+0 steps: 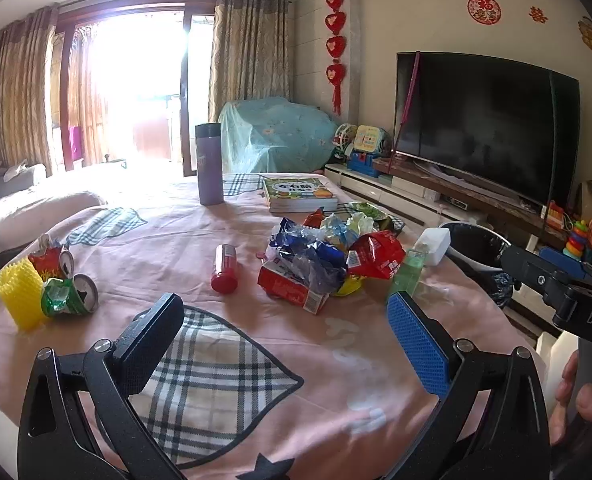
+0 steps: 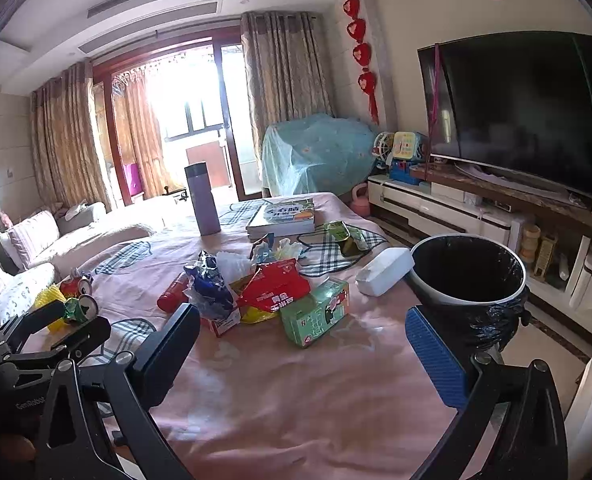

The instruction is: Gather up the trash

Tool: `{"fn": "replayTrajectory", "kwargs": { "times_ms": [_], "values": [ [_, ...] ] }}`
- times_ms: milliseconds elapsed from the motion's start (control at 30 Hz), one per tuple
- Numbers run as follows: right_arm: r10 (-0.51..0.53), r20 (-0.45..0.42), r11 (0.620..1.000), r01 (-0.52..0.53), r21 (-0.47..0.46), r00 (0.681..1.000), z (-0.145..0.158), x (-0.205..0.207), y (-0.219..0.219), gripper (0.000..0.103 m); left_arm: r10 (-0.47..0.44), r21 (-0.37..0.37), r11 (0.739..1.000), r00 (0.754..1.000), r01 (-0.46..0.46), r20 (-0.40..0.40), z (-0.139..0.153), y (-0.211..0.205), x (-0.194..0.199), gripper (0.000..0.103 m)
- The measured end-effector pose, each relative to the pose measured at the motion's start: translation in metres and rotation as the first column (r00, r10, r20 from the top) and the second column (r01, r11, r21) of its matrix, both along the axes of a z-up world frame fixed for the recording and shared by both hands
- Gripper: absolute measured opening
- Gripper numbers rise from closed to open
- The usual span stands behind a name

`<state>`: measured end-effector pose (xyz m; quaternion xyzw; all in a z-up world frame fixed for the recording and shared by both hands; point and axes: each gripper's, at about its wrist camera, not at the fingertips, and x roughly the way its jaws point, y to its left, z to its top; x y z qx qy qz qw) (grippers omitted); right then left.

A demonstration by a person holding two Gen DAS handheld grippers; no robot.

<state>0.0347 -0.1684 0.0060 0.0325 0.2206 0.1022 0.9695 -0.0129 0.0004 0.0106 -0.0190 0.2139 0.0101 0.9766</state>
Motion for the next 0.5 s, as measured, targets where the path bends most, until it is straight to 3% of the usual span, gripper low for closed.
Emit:
{"fn": "replayTrajectory", "kwargs": {
  "times_ms": [500],
  "values": [
    [0.025,-0.001,1.0,-0.025,0.011,1.0,-0.0039,0.0004,0.0017,0.103,0.0,-0.001,1.0,1.0,0.0,-0.003,-0.0017,0.0005,0.0013,0.103]
  ]
}}
